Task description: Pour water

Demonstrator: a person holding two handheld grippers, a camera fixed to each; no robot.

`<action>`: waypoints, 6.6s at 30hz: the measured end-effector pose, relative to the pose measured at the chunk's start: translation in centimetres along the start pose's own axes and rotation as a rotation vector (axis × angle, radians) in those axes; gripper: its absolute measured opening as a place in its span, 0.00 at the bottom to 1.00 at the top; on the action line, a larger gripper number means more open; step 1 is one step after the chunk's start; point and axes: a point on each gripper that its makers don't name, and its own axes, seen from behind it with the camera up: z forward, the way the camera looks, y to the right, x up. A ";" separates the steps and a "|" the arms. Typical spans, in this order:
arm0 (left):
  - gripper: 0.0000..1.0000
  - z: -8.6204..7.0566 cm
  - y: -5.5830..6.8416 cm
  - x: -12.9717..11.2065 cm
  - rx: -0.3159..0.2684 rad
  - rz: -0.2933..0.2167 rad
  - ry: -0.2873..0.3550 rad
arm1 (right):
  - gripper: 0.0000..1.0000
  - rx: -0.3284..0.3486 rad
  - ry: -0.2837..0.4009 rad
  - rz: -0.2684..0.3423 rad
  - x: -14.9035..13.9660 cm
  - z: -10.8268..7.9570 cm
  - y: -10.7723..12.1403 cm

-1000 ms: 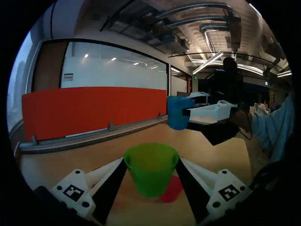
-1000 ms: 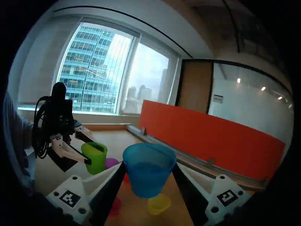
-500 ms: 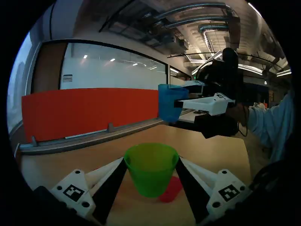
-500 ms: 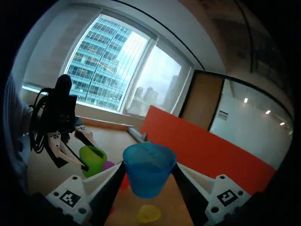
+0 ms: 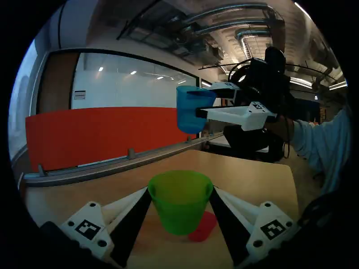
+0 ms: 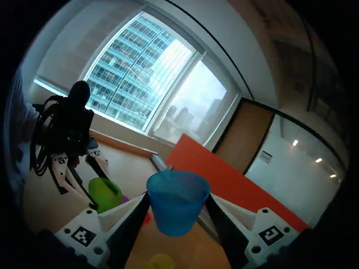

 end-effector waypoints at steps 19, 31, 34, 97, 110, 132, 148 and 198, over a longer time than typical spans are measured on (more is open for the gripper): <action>0.88 -0.3 0.0 0.7 -0.002 0.007 0.016 | 0.89 0.004 0.019 -0.251 2.9 2.3 -0.2; 0.88 -0.5 0.2 1.3 -0.007 0.008 0.025 | 0.89 -0.001 0.027 -0.384 4.7 3.7 -0.5; 0.88 -0.4 0.2 1.5 -0.006 0.007 0.029 | 0.89 -0.002 0.028 -0.416 4.9 3.9 -0.5; 0.87 -0.7 0.3 2.1 -0.006 0.016 0.038 | 0.89 -0.063 0.019 -0.828 7.0 5.5 1.3; 0.87 -0.6 0.6 2.1 -0.009 0.018 0.039 | 0.89 -0.076 0.016 -0.894 7.4 5.7 1.7; 0.87 -0.5 0.5 1.9 -0.005 0.017 0.038 | 0.89 -0.092 0.013 -1.026 8.3 6.1 1.6; 0.87 -0.6 0.3 2.1 -0.001 0.014 0.042 | 0.89 -0.114 0.020 -1.131 9.7 6.1 1.2; 0.87 -1.2 0.2 3.3 0.022 0.033 0.056 | 0.89 0.012 0.077 0.124 8.7 3.1 -2.4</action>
